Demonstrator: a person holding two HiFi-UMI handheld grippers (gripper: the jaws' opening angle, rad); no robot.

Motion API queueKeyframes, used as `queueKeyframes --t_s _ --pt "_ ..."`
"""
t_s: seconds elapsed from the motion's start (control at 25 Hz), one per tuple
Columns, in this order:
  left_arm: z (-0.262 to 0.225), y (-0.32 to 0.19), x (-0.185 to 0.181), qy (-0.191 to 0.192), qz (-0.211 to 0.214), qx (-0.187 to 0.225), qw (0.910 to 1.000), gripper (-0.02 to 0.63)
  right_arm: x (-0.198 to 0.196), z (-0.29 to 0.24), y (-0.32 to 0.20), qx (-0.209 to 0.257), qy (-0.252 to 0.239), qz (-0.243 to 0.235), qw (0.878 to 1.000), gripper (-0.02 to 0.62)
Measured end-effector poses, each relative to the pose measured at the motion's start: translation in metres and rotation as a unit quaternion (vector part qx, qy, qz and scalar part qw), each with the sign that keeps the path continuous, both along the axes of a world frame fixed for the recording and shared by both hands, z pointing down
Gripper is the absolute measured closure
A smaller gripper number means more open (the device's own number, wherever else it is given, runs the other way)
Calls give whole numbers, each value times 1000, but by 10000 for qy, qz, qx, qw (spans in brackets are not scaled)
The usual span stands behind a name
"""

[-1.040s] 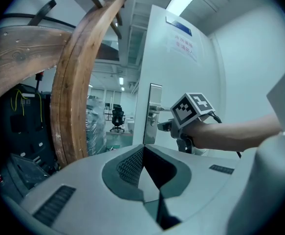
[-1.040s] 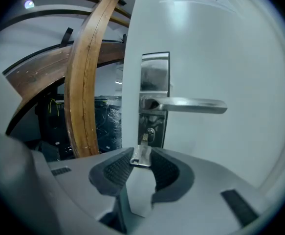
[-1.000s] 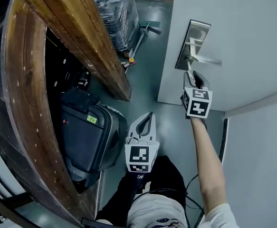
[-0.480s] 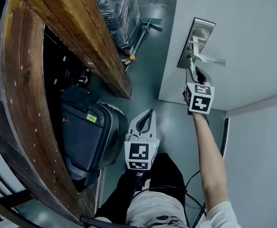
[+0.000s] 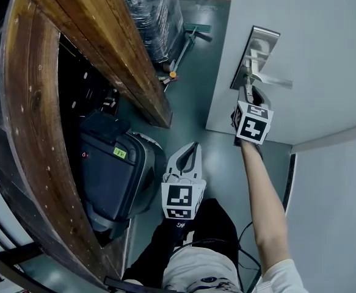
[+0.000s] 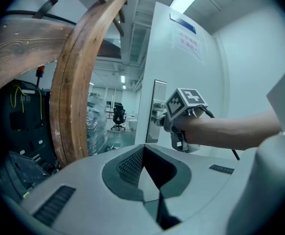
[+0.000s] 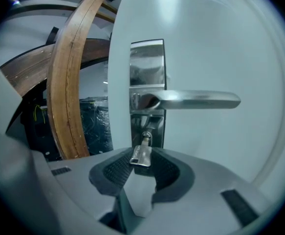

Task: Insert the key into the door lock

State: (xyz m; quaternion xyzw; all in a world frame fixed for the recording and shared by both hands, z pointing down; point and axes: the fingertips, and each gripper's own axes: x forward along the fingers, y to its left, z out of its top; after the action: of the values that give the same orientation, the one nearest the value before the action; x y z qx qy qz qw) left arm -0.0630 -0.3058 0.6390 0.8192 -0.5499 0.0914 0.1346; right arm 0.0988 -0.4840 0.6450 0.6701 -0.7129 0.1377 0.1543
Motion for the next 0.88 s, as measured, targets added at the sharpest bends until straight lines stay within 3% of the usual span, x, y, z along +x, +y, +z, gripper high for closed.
queueKeyframes --t_s 0.36,0.56,0.68,0.88 --pt "5 -1 -12 -48 -95 -34 9999 604 0 2 -24 136 15 317 9994 477" --pt "1 5 -18 -79 -185 -91 9998 604 -3 0 -15 327 113 -38 9994 476" --pt "-19 5 -16 -59 -174 -51 9998 604 -6 -12 18 436 -42 -276 9987 476" --pt "-81 8 1 150 -117 64 9998 604 -19 -48 117 256 -472 -792 9954 477"
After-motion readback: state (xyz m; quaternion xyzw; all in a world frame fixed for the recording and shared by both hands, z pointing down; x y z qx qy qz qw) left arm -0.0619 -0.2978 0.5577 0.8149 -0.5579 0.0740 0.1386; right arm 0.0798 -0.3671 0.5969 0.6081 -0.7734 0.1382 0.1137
